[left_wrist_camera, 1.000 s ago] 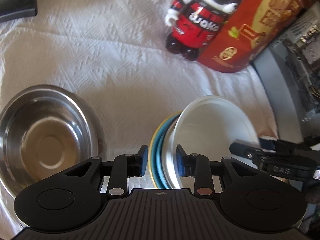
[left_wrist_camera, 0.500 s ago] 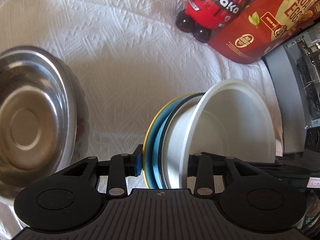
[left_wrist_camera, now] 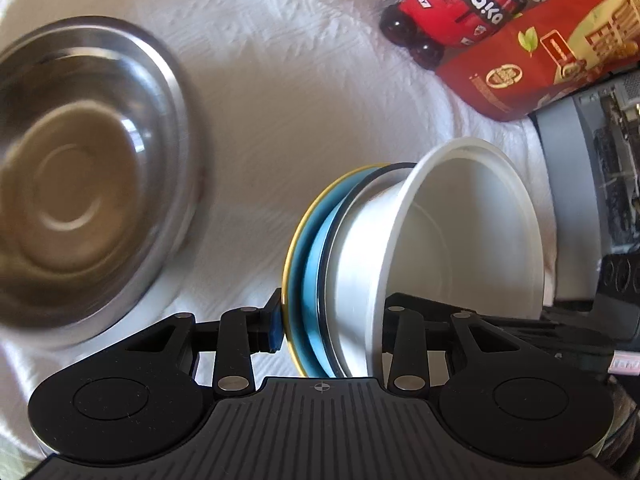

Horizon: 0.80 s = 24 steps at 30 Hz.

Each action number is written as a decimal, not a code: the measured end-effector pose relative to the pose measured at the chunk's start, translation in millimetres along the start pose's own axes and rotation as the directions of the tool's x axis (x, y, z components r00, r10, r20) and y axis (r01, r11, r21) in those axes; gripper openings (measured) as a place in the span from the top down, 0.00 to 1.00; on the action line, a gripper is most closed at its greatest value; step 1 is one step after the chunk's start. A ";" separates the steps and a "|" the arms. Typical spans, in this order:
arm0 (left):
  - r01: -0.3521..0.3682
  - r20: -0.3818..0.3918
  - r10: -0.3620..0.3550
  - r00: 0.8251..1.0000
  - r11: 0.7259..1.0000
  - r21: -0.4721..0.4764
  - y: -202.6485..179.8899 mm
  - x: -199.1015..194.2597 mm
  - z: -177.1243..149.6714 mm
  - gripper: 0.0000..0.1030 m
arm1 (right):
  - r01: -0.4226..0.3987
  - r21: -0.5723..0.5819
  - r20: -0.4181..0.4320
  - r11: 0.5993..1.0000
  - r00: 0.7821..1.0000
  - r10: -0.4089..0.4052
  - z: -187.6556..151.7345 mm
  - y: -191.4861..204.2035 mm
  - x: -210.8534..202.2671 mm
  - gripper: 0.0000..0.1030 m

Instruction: Organize plates and bowls

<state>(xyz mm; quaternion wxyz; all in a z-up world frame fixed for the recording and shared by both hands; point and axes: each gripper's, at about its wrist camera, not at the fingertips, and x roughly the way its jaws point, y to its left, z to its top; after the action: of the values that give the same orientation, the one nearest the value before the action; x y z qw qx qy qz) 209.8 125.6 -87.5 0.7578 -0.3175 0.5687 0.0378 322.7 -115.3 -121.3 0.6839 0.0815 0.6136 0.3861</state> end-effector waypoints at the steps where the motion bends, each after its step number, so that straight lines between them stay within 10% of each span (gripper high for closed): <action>1: -0.009 0.000 0.009 1.000 1.000 0.008 2.9 -3.4 -3.8 0.62 | -0.011 -0.003 -0.011 1.000 1.000 0.011 -2.9 3.0 2.6 0.36; 24: -0.041 0.073 0.033 0.997 0.992 0.117 6.9 -4.0 -8.9 0.49 | 0.085 -0.092 0.047 0.992 0.996 -0.081 -13.7 24.3 5.3 0.36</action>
<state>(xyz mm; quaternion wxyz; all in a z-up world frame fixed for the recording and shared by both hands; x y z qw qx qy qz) 198.1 127.6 -88.2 0.7941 -0.2600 0.5486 0.0293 299.6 -100.2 -114.4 0.7157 0.0318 0.5826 0.3839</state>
